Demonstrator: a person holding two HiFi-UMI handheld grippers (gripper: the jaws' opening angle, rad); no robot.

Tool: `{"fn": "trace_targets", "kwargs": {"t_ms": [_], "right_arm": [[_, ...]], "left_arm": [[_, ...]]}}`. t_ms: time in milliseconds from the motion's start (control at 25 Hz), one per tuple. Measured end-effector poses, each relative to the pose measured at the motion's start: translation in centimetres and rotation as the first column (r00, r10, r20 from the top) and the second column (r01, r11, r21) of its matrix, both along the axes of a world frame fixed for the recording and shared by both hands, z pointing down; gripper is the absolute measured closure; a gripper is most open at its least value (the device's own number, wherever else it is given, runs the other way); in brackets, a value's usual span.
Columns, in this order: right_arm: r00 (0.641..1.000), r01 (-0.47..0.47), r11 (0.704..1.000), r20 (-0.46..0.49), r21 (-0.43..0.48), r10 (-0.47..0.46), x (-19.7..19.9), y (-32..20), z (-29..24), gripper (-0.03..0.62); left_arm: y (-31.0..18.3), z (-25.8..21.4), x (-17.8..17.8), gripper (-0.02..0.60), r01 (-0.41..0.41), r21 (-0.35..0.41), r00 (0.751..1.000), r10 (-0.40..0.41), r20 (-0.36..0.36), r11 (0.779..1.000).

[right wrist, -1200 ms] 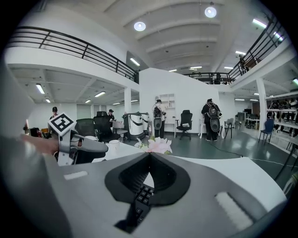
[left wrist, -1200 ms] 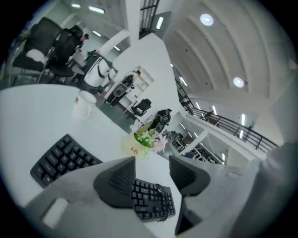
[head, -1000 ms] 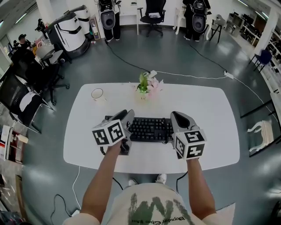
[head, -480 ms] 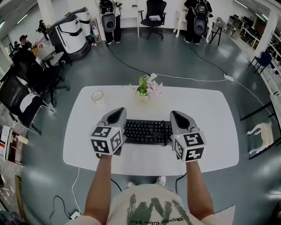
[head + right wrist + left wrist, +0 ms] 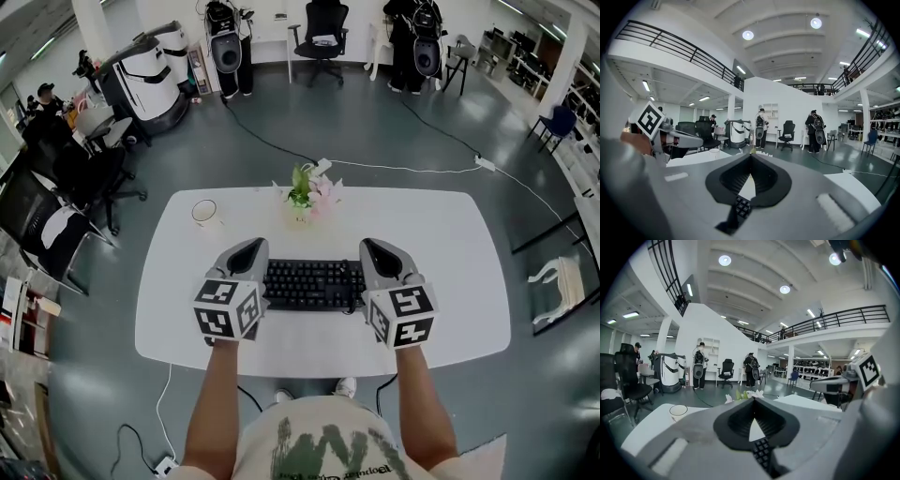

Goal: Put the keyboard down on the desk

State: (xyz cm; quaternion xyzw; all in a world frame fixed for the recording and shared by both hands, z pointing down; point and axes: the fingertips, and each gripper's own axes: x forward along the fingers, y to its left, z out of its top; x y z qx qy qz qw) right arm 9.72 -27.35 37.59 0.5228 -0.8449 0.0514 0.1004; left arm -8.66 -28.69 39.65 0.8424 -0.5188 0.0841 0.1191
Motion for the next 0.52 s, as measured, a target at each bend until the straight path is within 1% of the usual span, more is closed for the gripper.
{"fn": "trace_targets", "kwargs": {"t_ms": [520], "right_arm": [[1.0,-0.001,1.0,-0.003,-0.001,0.001,0.43,0.05,0.12,0.596]], "left_arm": [[-0.03,0.27,0.58,0.578,-0.009,-0.008,1.0,0.008,-0.006,1.0]]}}
